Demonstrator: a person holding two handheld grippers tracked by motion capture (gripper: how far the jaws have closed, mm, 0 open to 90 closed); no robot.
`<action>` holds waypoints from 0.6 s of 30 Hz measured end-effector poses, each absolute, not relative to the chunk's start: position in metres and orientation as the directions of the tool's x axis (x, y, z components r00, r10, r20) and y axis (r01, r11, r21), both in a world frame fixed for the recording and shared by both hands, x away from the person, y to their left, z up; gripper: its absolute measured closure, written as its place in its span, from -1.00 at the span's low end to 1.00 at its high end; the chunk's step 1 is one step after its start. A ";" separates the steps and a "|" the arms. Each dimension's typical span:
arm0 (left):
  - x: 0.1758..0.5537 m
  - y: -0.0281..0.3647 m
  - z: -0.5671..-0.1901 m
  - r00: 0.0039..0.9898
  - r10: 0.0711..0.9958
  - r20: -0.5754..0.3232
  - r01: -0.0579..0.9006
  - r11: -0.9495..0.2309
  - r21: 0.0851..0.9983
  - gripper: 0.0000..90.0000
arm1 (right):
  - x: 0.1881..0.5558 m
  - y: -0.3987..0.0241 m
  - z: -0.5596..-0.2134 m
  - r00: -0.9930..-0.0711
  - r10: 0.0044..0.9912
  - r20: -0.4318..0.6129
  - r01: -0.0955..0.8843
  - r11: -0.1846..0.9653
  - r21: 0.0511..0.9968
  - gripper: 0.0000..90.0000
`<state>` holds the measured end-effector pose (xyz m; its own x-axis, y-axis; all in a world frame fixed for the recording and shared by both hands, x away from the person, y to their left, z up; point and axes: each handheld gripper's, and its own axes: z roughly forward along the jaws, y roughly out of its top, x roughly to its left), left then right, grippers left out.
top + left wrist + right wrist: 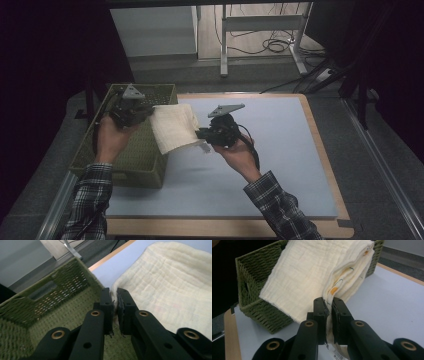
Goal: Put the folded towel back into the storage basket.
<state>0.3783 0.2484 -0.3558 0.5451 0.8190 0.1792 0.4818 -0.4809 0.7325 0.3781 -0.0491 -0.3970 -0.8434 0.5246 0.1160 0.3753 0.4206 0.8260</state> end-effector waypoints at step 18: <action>0.371 0.303 -0.358 0.447 0.876 0.183 0.543 -0.428 0.723 0.86 | 0.381 0.023 -0.399 -0.873 0.473 0.121 0.351 0.434 0.830 0.83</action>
<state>0.3706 0.3034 -0.3579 0.4467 0.8757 0.1833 0.5428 -0.4281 0.7226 0.3812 0.0225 -0.3992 -0.8728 0.4729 0.1213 0.3506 0.4342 0.8298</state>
